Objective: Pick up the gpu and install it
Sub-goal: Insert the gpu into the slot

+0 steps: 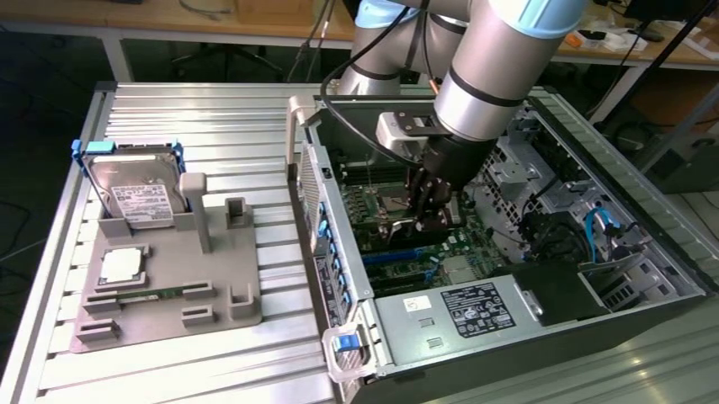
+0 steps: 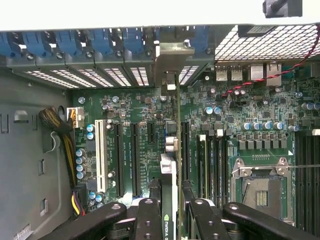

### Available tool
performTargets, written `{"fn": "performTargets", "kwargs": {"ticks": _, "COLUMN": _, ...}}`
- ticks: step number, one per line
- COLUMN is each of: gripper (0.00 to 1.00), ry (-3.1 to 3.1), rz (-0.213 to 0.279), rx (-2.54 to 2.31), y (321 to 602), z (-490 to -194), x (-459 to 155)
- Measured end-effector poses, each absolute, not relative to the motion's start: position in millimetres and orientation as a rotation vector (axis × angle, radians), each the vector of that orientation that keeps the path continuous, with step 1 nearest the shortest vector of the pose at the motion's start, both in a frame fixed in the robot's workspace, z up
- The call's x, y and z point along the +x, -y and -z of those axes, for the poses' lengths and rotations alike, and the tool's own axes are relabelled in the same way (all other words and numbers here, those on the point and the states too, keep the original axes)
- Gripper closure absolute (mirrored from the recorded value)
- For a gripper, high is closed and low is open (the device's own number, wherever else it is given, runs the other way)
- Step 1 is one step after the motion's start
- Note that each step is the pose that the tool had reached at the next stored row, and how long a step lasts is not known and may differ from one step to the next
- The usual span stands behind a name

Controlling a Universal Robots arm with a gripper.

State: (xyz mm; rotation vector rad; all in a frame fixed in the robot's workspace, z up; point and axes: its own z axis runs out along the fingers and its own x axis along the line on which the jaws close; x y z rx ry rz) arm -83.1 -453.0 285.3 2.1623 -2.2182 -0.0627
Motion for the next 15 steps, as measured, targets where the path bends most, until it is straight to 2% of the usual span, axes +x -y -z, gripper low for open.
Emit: {"fn": "performTargets", "kwargs": {"ticks": 15, "gripper": 0.73, "ry": 2.215, "rz": 0.069, "rx": 2.159, "y": 453.0, "z": -285.3, "x": -83.1}}
